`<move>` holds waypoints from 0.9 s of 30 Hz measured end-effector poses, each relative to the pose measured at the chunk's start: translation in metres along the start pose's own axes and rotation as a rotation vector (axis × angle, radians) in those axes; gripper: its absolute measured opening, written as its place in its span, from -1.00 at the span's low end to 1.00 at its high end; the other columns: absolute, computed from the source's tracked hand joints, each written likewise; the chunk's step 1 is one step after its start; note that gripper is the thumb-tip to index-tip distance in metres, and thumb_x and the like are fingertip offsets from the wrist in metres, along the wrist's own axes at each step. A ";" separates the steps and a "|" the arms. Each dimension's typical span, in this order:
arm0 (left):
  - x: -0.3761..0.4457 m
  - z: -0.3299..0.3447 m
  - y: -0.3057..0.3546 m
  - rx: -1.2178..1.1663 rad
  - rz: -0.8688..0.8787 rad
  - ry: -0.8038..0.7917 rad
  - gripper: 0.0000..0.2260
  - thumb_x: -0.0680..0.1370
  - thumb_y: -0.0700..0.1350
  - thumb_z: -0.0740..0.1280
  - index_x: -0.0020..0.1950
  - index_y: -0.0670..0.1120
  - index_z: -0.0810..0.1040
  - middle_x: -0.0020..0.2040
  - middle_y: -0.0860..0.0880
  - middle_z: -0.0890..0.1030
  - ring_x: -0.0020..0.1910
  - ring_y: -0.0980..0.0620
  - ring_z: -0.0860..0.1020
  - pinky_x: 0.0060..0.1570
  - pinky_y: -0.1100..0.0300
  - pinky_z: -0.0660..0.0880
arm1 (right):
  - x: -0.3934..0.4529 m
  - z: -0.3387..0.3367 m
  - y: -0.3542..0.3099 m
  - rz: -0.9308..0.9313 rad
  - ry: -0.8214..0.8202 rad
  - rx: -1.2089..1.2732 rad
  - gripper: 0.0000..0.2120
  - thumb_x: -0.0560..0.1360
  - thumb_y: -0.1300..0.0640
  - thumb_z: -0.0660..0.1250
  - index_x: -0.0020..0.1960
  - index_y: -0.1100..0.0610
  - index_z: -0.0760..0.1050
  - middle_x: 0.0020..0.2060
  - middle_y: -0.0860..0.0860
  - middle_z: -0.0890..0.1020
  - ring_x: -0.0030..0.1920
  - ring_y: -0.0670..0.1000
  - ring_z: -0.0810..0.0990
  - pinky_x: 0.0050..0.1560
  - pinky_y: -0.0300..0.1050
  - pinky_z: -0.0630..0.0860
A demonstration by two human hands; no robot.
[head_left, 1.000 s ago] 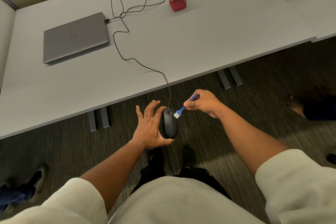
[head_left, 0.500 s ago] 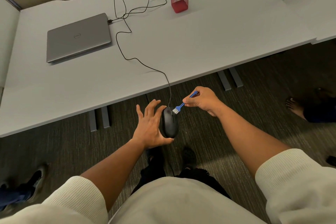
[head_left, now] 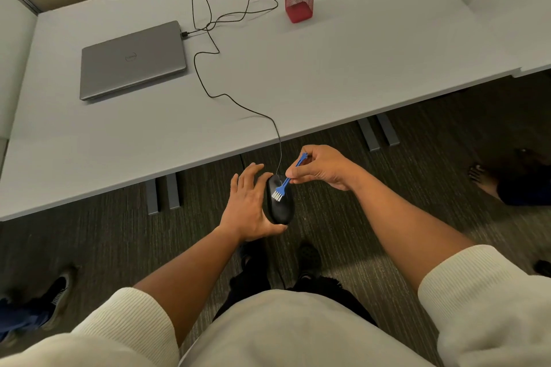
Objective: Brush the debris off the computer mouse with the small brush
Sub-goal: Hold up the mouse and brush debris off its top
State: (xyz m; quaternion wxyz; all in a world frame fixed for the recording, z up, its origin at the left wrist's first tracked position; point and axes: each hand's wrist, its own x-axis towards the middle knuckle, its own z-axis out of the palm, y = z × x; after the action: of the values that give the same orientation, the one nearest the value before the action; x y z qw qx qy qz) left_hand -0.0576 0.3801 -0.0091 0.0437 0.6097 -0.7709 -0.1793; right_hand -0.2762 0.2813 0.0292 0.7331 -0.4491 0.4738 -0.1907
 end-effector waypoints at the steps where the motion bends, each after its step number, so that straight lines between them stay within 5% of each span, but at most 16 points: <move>1: 0.000 0.000 0.001 -0.008 -0.002 0.005 0.04 0.23 0.51 0.39 0.54 -0.04 0.23 0.54 -0.07 0.11 0.58 -0.09 -0.03 0.55 -0.24 -0.01 | 0.000 0.001 0.001 0.008 -0.016 -0.024 -0.75 0.33 0.37 0.57 -0.13 0.24 0.51 -0.13 0.21 0.72 -0.04 0.14 0.75 -0.13 -0.15 0.66; 4: 0.002 -0.002 0.004 -0.039 -0.012 0.018 0.03 0.22 0.49 0.41 0.53 -0.03 0.25 0.53 -0.06 0.13 0.55 -0.06 0.01 0.54 -0.20 0.09 | 0.001 0.000 0.004 0.016 -0.016 -0.103 -0.74 0.33 0.35 0.57 -0.15 0.22 0.50 -0.16 0.18 0.73 -0.06 0.11 0.76 -0.15 -0.17 0.66; 9: 0.003 -0.003 0.006 -0.075 -0.039 0.006 0.03 0.20 0.46 0.44 0.53 -0.01 0.24 0.54 -0.04 0.11 0.54 -0.07 0.05 0.54 -0.13 0.11 | 0.004 -0.011 0.005 -0.057 0.257 -0.198 -0.63 0.32 0.23 0.60 0.00 0.32 0.52 -0.06 0.22 0.71 -0.05 0.09 0.75 0.03 0.02 0.68; 16: 0.000 -0.003 0.009 -0.125 -0.056 0.011 0.04 0.20 0.44 0.47 0.53 -0.03 0.24 0.53 -0.05 0.12 0.54 -0.08 0.11 0.53 -0.15 0.16 | -0.004 -0.009 0.000 0.000 -0.021 -0.118 -0.73 0.32 0.35 0.58 -0.16 0.21 0.50 -0.08 0.27 0.71 -0.03 0.15 0.75 -0.11 -0.12 0.67; 22: -0.003 -0.003 0.003 -0.137 -0.067 0.006 0.04 0.19 0.43 0.49 0.53 0.00 0.24 0.54 -0.03 0.10 0.53 -0.10 0.13 0.50 -0.18 0.21 | -0.001 -0.018 0.012 -0.034 0.278 -0.280 -0.73 0.35 0.26 0.58 -0.06 0.24 0.52 -0.07 0.21 0.71 -0.06 0.08 0.75 0.03 0.06 0.69; 27: -0.007 0.001 0.003 -0.156 -0.068 0.016 0.05 0.18 0.46 0.47 0.52 0.02 0.23 0.53 0.01 0.09 0.52 -0.08 0.14 0.49 -0.17 0.24 | -0.006 -0.024 0.008 -0.009 0.194 -0.137 -0.72 0.33 0.30 0.59 -0.07 0.24 0.54 -0.06 0.21 0.72 0.00 0.13 0.74 -0.01 -0.03 0.69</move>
State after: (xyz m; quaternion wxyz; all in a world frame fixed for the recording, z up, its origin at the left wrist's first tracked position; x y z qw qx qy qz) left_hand -0.0589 0.3875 -0.0082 0.0911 0.6316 -0.7331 -0.2352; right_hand -0.3014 0.2782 0.0226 0.6507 -0.4798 0.5521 -0.2039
